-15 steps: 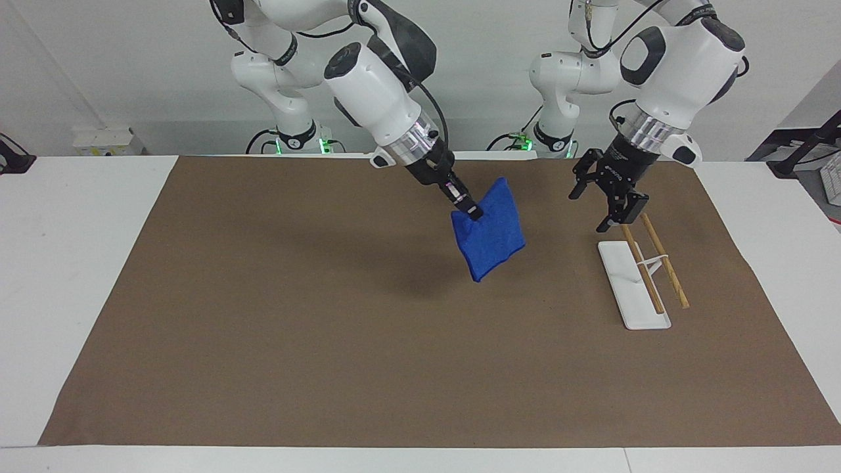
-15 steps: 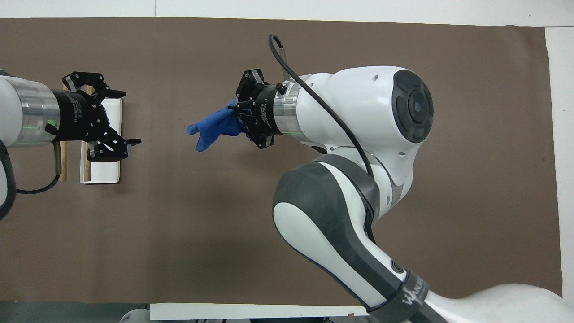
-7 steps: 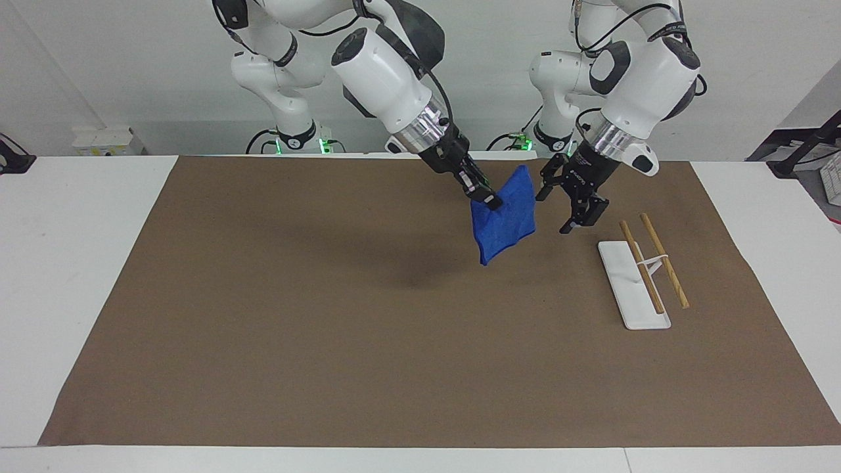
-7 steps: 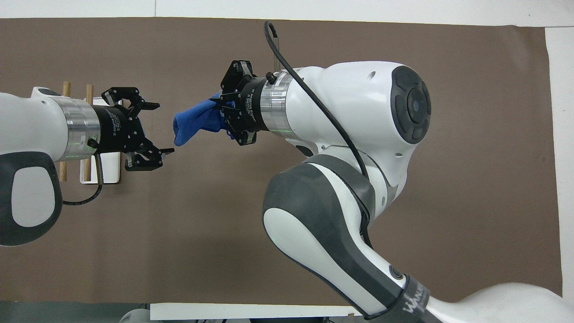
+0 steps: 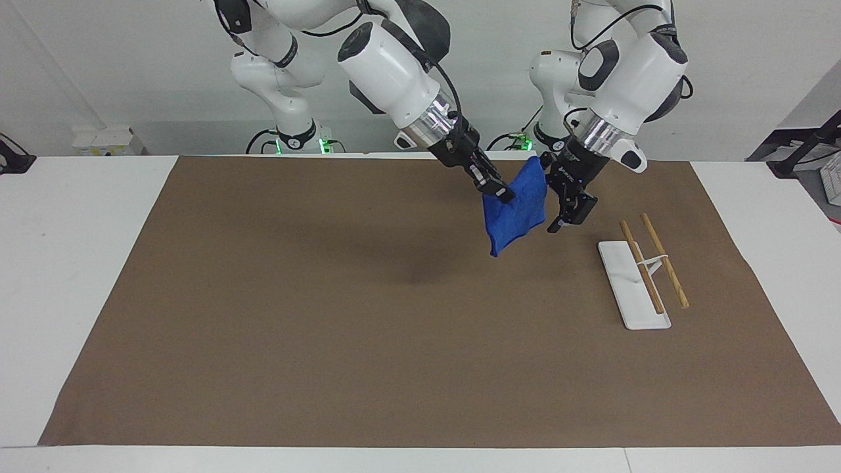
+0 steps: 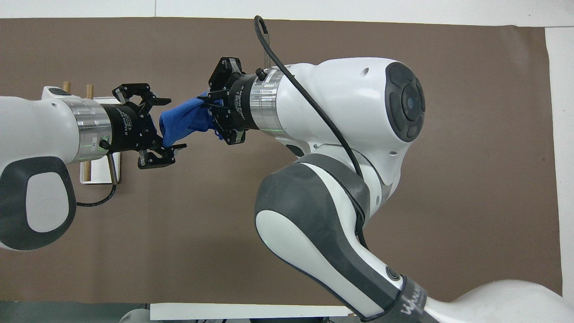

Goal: Right arm passes towel to left arm to hang
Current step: 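Close the left gripper on the towel held by the right gripper, then open the right gripper and withdraw it while the left gripper holds the towel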

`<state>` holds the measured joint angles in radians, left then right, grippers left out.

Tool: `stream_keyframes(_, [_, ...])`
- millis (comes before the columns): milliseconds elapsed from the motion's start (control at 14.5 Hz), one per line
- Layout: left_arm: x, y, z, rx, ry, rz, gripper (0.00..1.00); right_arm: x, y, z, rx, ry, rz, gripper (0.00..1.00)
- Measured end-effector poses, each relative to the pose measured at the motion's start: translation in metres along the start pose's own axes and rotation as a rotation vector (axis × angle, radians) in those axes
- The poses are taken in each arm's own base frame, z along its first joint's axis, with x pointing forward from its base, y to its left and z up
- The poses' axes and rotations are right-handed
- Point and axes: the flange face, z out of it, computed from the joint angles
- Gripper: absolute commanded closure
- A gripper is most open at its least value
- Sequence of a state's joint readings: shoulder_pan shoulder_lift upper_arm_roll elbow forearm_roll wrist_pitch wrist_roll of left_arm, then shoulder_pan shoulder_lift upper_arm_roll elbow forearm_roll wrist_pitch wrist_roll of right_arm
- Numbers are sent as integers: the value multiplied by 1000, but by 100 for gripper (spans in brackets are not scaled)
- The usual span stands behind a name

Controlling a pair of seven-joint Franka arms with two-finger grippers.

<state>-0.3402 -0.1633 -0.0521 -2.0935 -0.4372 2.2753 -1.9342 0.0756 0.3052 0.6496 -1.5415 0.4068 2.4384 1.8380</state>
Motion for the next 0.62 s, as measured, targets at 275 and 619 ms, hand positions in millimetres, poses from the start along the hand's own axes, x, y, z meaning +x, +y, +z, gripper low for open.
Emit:
stream_keyframes(275, [3,4,2,-14,-3,-8,88,0,-2,0,1,-3,2,100])
stream_keyframes(619, [4,5,2,-18,-4,-12,100,0,-2,0,2,-4,1,100])
